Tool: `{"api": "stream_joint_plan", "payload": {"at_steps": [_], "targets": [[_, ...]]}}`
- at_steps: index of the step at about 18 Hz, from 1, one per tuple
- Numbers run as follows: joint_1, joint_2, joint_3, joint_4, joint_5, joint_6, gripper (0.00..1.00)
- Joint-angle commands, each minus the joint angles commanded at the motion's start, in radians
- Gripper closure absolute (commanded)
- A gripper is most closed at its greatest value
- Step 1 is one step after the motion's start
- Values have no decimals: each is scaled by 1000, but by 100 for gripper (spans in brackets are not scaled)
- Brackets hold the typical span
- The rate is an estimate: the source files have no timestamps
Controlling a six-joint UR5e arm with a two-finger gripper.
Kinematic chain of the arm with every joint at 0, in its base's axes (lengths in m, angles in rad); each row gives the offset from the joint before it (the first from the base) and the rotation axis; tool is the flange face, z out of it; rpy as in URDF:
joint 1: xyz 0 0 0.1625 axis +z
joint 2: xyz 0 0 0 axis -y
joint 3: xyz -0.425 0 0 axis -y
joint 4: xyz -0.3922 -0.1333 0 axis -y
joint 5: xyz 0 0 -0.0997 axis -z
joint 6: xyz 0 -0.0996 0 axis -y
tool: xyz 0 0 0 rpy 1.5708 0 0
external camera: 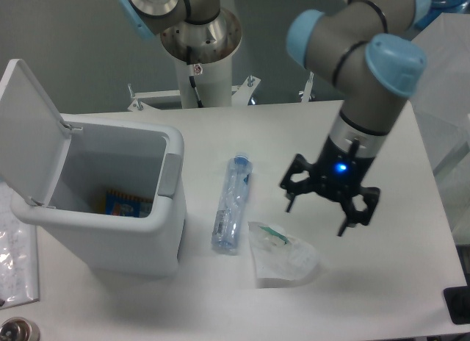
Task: Open the trash can
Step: 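Withdraw the gripper away from the opened trash can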
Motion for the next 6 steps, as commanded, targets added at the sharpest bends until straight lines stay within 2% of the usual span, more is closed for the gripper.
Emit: {"api": "stream_joint_plan", "payload": {"at_steps": [6], "targets": [[2, -45, 11, -9, 164, 83, 0]]}}
